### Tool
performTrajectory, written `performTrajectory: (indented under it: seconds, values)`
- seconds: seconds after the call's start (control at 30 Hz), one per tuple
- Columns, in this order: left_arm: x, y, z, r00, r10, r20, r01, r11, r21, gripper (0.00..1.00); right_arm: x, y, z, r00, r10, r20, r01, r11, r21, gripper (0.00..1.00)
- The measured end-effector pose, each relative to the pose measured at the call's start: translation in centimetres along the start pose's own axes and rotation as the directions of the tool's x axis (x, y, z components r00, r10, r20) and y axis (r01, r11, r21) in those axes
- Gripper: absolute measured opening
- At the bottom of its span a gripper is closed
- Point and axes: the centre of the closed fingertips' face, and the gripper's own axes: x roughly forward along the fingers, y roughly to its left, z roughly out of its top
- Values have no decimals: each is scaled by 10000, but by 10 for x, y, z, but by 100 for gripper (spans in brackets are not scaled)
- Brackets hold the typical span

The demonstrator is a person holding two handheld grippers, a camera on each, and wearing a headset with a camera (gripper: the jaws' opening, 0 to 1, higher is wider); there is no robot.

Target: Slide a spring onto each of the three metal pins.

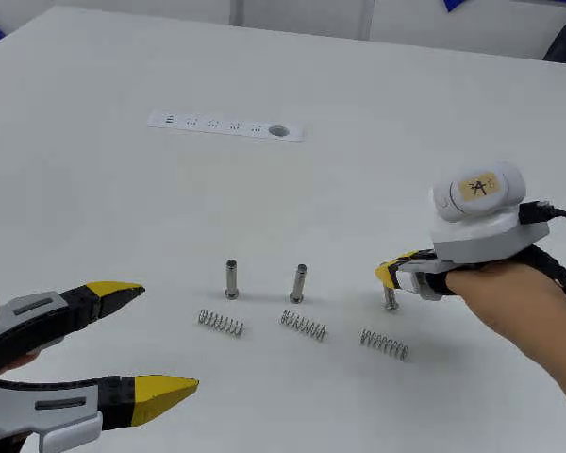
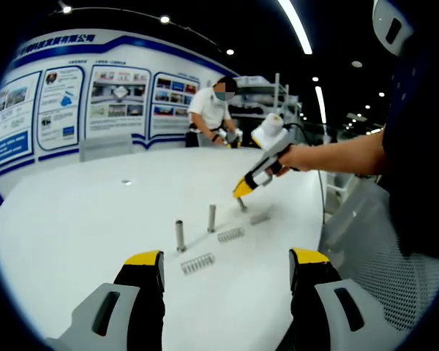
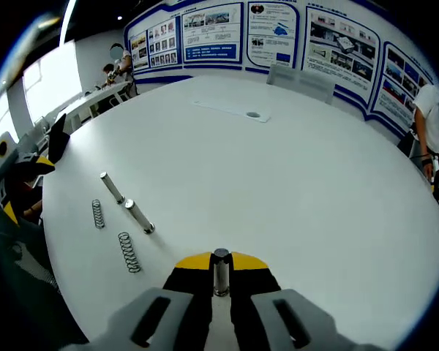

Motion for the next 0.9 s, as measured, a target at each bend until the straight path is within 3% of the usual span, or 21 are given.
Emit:
performTrajectory:
  seconds: [0.67, 0.9]
  values:
    - [0, 0, 0, 10000, 17, 7, -17, 10000, -18, 71, -11, 10, 0, 9953, 187, 949, -164, 9996, -244, 8]
    - [0, 1, 0, 10000, 35, 21, -35, 10000, -29, 71, -9, 9, -2, 9951, 241, 956, -219, 9995, -236, 9]
